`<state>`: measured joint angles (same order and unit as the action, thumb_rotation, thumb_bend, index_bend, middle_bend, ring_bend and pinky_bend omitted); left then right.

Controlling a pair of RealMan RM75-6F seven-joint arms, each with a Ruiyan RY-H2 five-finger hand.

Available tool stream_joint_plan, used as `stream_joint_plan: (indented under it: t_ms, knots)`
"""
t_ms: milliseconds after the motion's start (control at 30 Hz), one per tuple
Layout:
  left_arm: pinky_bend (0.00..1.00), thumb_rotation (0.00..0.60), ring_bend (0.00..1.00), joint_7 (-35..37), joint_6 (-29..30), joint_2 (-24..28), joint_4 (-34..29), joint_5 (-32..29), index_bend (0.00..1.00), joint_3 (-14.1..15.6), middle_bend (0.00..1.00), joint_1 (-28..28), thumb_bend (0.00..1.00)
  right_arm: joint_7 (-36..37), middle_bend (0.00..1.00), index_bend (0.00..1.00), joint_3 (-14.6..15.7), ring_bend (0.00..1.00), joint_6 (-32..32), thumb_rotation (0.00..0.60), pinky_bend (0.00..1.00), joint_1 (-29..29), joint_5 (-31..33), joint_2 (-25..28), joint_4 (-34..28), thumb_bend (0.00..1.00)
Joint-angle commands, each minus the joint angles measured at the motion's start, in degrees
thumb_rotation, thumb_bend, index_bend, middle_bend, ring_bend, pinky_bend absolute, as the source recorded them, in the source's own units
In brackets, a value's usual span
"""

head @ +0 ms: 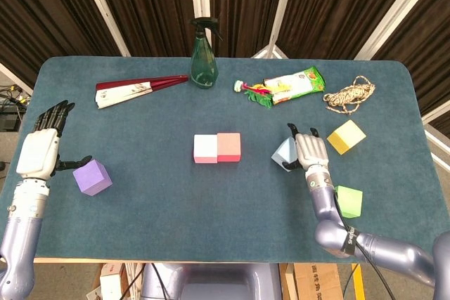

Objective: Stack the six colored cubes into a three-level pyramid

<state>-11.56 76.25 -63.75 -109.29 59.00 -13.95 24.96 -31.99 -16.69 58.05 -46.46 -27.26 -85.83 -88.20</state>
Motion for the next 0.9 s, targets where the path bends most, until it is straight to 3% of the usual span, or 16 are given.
stream_joint_plan:
  t_ms: [33, 400, 600, 900]
  knots:
    - [0.0, 0.6, 0.0, -0.1, 0.1, -0.1, 0.0, 0.0, 0.0, -0.1, 0.01, 0.0, 0.11, 3.6, 0.48, 0.1, 2.8, 0.34, -5.6, 0.6, 0.0, -0.2, -13.1, 2.2, 2.8, 0.26]
    - [0.0, 0.6, 0.0, -0.1, -0.4, -0.4, 0.1, -0.1, 0.0, -0.4, 0.01, 0.0, 0.11, 10.5, 0.48, 0.1, 5.3, 0.34, -15.7, 0.6, 0.0, -4.5, -31.7, 3.1, 10.7, 0.26]
    - [0.0, 0.6, 0.0, 0.0, -1.2, -0.5, 0.5, -0.7, 0.0, -0.5, 0.01, 0.1, 0.11, 13.6, 0.48, 0.1, 5.0, 0.34, -19.3, 0.6, 0.0, -7.1, -34.9, 2.1, 13.4, 0.26]
    - [0.0, 0.6, 0.0, 0.4, -1.8, -0.4, 1.3, -1.7, 0.0, -1.0, 0.01, 0.2, 0.11, 14.0, 0.48, 0.1, 5.1, 0.34, -24.2, 0.6, 0.0, -10.9, -33.7, 1.1, 15.8, 0.26]
